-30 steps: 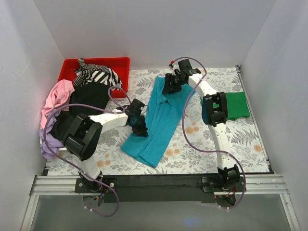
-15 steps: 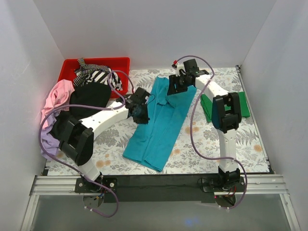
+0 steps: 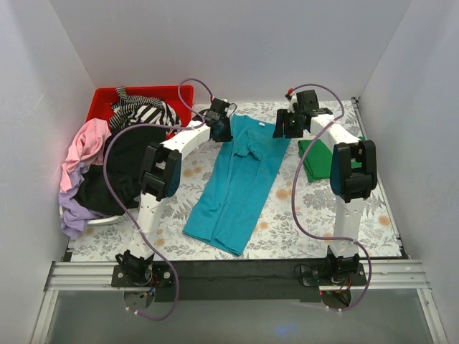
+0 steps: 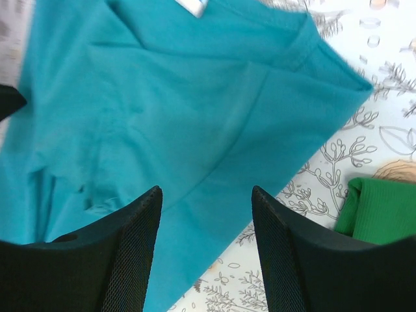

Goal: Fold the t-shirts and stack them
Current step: Fold the tshirt

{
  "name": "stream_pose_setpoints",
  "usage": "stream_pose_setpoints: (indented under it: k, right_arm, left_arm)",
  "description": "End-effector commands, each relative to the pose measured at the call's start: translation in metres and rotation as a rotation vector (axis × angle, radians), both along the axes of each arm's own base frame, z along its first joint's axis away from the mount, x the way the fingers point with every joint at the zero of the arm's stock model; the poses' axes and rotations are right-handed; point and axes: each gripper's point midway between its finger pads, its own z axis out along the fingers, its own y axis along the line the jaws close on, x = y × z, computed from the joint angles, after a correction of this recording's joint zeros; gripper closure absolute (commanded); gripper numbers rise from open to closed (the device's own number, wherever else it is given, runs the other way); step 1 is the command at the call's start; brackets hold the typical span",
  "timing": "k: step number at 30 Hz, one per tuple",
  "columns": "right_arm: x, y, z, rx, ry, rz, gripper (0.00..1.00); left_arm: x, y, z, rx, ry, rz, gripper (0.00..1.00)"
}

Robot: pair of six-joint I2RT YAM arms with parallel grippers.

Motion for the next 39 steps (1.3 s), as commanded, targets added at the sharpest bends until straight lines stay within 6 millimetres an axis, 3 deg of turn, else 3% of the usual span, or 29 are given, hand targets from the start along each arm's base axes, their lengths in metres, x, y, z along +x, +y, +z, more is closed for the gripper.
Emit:
stream_pose_setpoints:
  k: [1,9,13,14,16,22,23,25,26,27,28,29,30,31,33,35,36,37,39]
  right_arm:
    - [0.001,-0.001,-0.012,-0.006,0.026,-0.05,0.36]
    - [-0.004,-0.008,-0.045,-0.023,0.1,-0.095,0.36]
    - [-0.005,-0.013,-0.067,-0.047,0.155,-0.135,0.36]
    - [0.002,-0.011,-0.063,-0.041,0.144,-0.133,0.36]
    - [0.003,-0.007,-0.078,-0.034,0.175,-0.118,0.37]
    - [0.02,-0.003,-0.095,-0.04,0.202,-0.115,0.37]
    - [0.019,-0.003,-0.109,-0.043,0.226,-0.113,0.37]
    - [0.03,0.005,-0.105,-0.017,0.219,-0.087,0.37]
    - [0.032,0.008,-0.116,-0.012,0.234,-0.072,0.37]
    - [0.032,0.011,-0.119,-0.006,0.248,-0.062,0.37]
    - [0.045,0.019,-0.107,0.026,0.212,-0.035,0.37]
    - [0.046,0.019,-0.122,0.025,0.234,-0.028,0.37]
    - [0.048,0.022,-0.122,0.031,0.234,-0.015,0.37]
    - [0.057,0.029,-0.112,0.066,0.205,0.009,0.36]
    - [0.057,0.033,-0.122,0.077,0.22,0.02,0.36]
    - [0.06,0.038,-0.124,0.101,0.218,0.04,0.36]
    - [0.06,0.039,-0.125,0.108,0.214,0.05,0.36]
    - [0.061,0.04,-0.126,0.113,0.212,0.057,0.36]
    - [0.063,0.038,-0.126,0.103,0.194,0.061,0.36]
  left_arm:
    - [0.03,-0.01,0.02,-0.085,-0.086,-0.085,0.86]
    - [0.068,0.008,0.024,-0.201,-0.14,-0.104,0.82]
    - [0.07,0.014,0.001,-0.185,-0.101,-0.087,0.81]
    - [0.068,0.014,-0.002,-0.182,-0.092,-0.086,0.81]
    - [0.061,0.016,-0.012,-0.181,-0.06,-0.08,0.81]
    - [0.04,-0.002,0.025,-0.31,-0.101,-0.179,0.81]
    - [0.039,-0.003,0.031,-0.319,-0.108,-0.181,0.81]
    - [0.041,0.002,0.03,-0.313,-0.098,-0.129,0.81]
    - [0.04,0.004,0.028,-0.312,-0.084,-0.112,0.81]
    - [0.037,0.008,0.024,-0.3,-0.059,-0.09,0.81]
    - [0.035,0.012,0.022,-0.297,-0.039,-0.041,0.81]
    - [0.023,0.02,0.005,-0.278,0.009,-0.006,0.82]
    - [0.019,0.025,0.016,-0.281,-0.004,0.016,0.82]
    - [0.013,0.03,0.013,-0.27,0.004,0.041,0.82]
    - [-0.006,0.051,-0.008,-0.213,0.045,0.134,0.82]
    - [-0.015,0.068,0.0,-0.177,0.025,0.199,0.83]
    - [-0.03,0.075,-0.013,-0.155,0.059,0.21,0.83]
    - [-0.032,0.083,-0.001,-0.14,0.029,0.239,0.83]
    - [-0.04,0.09,0.0,-0.127,0.024,0.258,0.83]
